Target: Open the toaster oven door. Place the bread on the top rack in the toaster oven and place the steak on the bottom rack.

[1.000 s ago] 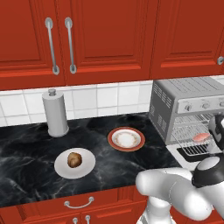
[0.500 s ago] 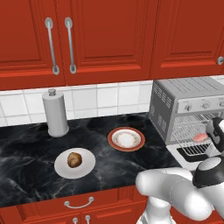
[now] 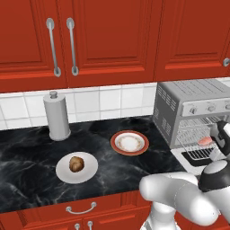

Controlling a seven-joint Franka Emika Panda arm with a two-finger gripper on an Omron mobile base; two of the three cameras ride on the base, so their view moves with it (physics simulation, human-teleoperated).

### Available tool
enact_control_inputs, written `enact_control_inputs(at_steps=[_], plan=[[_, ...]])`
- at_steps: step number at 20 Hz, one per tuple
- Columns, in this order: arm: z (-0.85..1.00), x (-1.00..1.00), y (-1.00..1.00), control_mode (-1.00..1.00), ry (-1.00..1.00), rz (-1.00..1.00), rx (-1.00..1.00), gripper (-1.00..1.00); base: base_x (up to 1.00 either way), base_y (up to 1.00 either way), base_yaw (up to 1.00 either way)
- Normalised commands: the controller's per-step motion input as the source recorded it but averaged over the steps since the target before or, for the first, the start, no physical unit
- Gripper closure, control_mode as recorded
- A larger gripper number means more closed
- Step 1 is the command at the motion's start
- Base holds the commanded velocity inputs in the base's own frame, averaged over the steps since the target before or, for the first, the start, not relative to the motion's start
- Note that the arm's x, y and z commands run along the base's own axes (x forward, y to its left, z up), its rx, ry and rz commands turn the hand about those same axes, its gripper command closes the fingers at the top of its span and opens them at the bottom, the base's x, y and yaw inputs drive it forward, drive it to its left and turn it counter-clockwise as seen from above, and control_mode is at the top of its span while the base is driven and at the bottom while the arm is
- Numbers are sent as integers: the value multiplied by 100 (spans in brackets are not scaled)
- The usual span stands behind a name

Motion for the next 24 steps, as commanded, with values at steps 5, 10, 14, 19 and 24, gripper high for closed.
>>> enact_control_inputs(at_steps=[5,10,14,19,24], plan=[[0,13,8,-100,-4,-1,10,-100,0,0,0],[-2,15,4,-100,-8,-2,9,-100,0,0,0],[-3,6,0,-100,-9,-5,0,-100,0,0,0],[0,26,1,-100,-9,-7,0,-100,0,0,0],[-4,29,4,-100,-10,-8,0,-100,0,0,0]])
